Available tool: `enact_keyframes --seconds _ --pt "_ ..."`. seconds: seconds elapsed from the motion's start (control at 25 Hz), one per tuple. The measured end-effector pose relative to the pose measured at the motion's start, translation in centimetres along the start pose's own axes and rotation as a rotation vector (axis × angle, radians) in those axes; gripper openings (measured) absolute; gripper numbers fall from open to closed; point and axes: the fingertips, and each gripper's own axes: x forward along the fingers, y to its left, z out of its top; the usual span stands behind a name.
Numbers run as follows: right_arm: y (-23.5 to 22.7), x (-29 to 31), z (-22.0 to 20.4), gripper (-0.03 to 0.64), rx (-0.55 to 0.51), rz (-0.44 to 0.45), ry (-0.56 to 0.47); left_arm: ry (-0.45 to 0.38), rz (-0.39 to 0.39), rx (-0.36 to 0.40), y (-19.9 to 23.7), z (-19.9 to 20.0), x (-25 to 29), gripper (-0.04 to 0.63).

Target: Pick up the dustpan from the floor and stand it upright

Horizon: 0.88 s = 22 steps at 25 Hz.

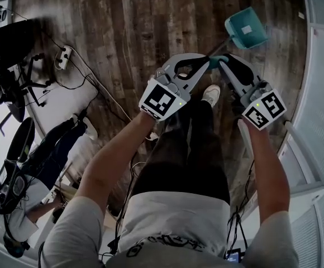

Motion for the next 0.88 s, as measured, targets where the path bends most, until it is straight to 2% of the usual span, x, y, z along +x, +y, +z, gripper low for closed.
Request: enact_keyframes --seconds 0.32,0.88 --pt "0.5 -1.0 1.8 0.078 0.015 0.036 -0.020 -0.036 0.005 0.016 -1.1 2.8 0.4 0.003" --pt "0.3 -3.3 3.0 0.078 0.024 0.038 -0.045 -0.075 0.003 0.031 -3.0 4.6 1.4 0.003"
